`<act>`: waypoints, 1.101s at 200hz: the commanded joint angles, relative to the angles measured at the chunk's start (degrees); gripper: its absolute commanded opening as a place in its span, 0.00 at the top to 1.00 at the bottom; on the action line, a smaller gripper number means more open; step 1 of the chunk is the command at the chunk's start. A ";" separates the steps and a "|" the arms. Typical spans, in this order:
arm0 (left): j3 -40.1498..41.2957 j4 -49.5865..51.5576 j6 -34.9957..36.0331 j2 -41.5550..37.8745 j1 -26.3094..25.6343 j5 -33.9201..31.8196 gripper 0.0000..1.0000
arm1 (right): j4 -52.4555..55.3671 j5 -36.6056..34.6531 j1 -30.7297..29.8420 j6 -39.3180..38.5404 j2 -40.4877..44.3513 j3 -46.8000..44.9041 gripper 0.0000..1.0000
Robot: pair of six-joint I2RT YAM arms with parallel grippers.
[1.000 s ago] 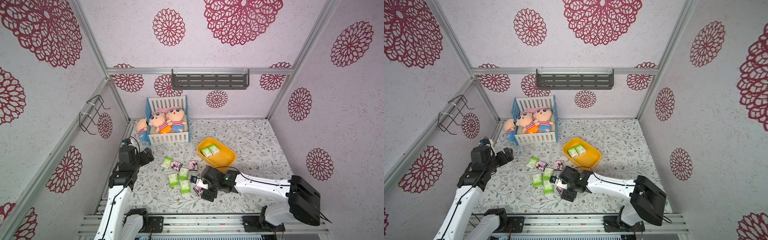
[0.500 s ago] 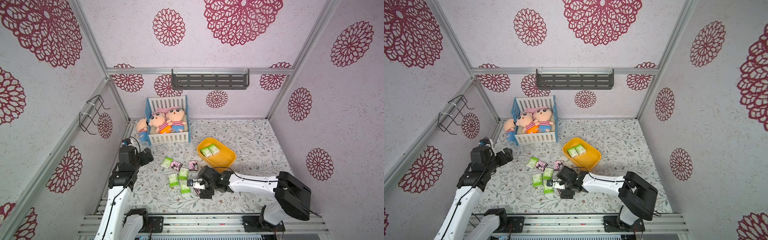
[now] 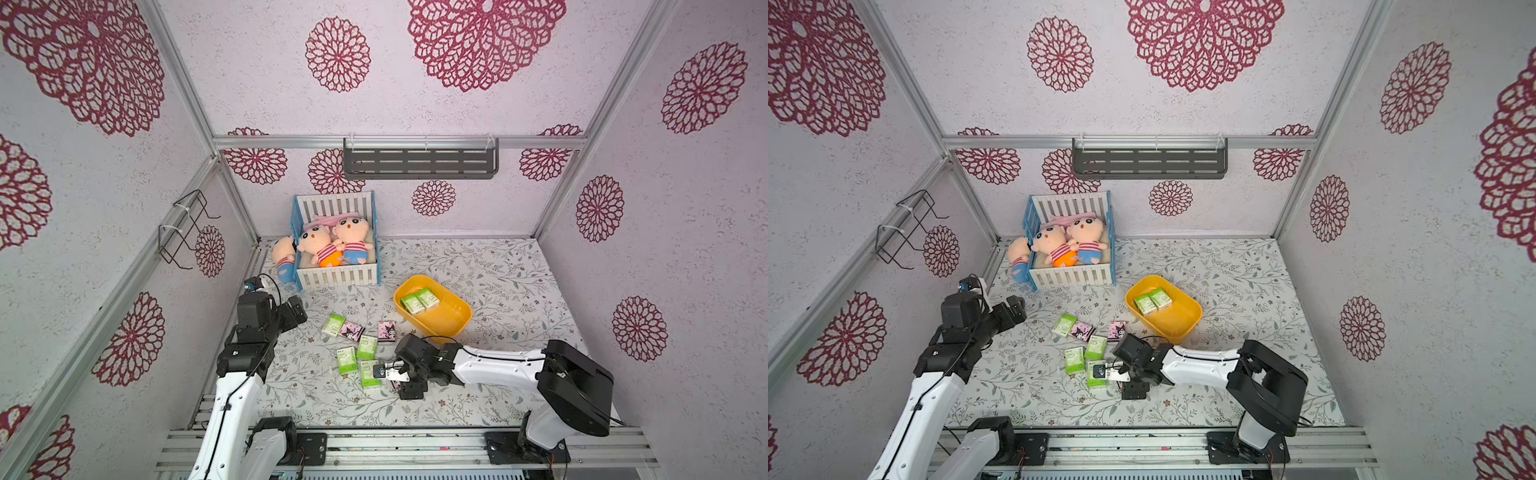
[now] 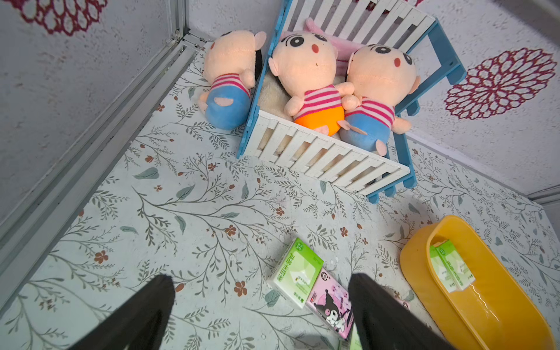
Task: Put the pocket tissues into the storage box
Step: Pick up the pocket tissues from the center of the board.
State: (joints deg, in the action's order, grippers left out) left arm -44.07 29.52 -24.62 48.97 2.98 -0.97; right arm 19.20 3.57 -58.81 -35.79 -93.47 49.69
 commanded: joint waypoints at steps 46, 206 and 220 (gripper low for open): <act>0.39 0.20 0.98 -0.61 -0.35 -0.70 0.03 | 2.30 4.32 1.19 2.28 -1.51 3.57 0.24; 0.40 0.27 0.79 -0.30 -0.28 -0.30 0.03 | -1.49 7.33 9.76 21.48 4.85 11.03 0.59; 0.39 0.36 0.78 -0.53 -0.34 -0.33 0.03 | -4.34 7.95 11.97 24.09 7.20 11.21 0.60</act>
State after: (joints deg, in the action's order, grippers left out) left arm -44.07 29.54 -24.43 48.97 2.98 -0.97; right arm 20.93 10.28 -49.84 -18.55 -92.27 58.76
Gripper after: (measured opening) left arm 0.971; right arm 0.410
